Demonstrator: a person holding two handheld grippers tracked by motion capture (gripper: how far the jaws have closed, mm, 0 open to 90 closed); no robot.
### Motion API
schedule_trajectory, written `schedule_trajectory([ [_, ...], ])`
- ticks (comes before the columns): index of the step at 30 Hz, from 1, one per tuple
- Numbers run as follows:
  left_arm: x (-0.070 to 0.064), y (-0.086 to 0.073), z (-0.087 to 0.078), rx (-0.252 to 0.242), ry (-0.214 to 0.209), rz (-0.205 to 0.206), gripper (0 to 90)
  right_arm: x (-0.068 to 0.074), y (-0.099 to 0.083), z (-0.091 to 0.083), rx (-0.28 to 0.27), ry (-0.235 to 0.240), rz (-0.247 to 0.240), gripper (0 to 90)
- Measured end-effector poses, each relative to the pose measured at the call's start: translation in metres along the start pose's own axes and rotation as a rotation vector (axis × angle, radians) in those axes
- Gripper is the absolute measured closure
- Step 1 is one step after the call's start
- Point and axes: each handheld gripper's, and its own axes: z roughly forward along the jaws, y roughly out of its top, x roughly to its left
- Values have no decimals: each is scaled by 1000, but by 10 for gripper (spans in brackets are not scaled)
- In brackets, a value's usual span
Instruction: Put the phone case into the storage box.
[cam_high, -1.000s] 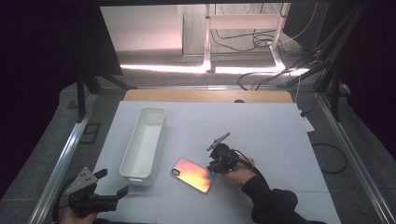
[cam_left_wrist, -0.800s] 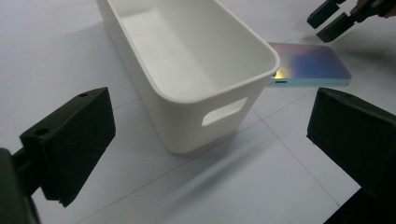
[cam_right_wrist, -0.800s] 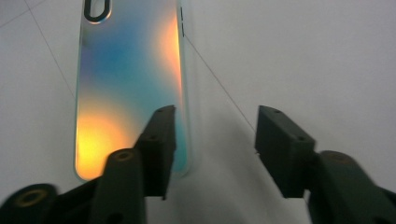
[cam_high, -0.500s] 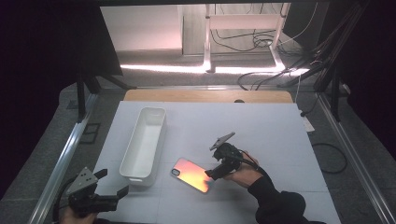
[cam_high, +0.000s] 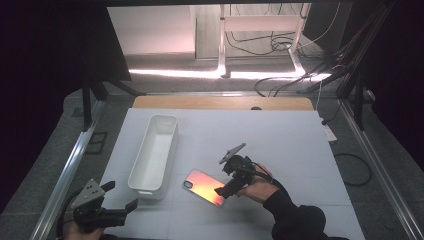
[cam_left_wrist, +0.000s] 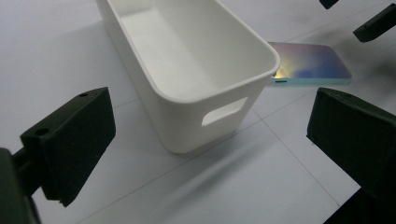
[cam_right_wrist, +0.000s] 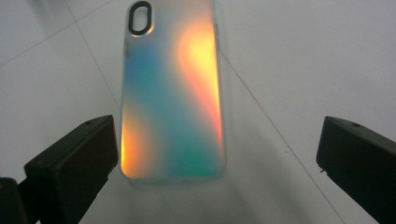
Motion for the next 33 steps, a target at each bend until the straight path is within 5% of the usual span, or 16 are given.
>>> schedule_trajectory([
  [19, 0, 0, 0, 1, 0, -1, 19, 27, 20, 29, 71, 1, -77, 0],
  [33, 0, 0, 0, 0, 0, 2, 19, 28, 14, 47, 139, 4, -81, 0],
])
